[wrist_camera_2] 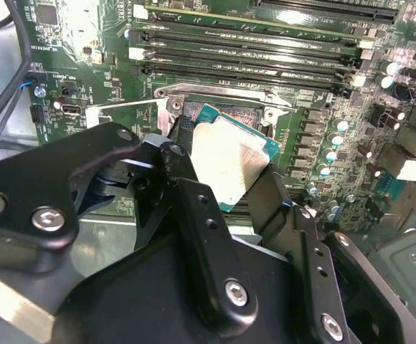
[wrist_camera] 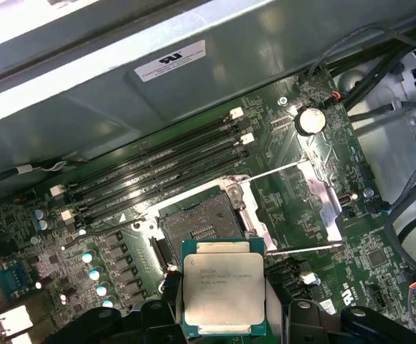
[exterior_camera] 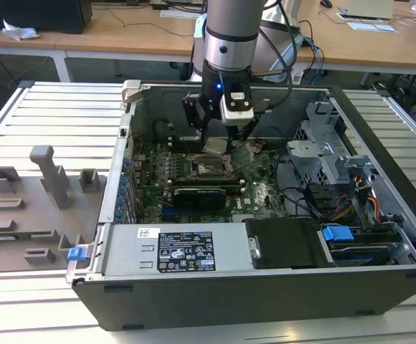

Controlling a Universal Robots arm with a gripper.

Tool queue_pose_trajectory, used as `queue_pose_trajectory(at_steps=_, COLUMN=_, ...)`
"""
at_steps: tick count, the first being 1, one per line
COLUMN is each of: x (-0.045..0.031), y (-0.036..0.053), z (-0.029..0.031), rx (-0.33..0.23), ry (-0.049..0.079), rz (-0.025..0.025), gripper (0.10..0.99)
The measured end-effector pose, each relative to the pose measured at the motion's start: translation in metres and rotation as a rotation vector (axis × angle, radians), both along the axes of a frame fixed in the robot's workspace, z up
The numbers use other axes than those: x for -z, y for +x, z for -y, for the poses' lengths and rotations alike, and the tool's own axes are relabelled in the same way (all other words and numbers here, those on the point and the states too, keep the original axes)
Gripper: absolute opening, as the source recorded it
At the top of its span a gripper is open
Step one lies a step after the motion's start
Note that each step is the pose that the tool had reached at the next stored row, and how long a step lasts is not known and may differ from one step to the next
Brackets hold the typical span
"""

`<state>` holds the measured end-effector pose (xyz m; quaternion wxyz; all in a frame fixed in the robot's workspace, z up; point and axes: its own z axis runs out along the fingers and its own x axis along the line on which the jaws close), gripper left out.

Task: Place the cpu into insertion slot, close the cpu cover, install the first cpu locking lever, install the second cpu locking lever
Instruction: 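Place the cpu into insertion slot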

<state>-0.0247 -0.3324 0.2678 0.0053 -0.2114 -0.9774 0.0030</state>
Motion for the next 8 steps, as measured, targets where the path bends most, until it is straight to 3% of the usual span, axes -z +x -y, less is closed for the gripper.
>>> queue_pose_trajectory(at_steps=8, x=0.0003, y=0.0, z=0.0, rx=0.066, ry=0.0, rz=0.0, gripper=0.545)
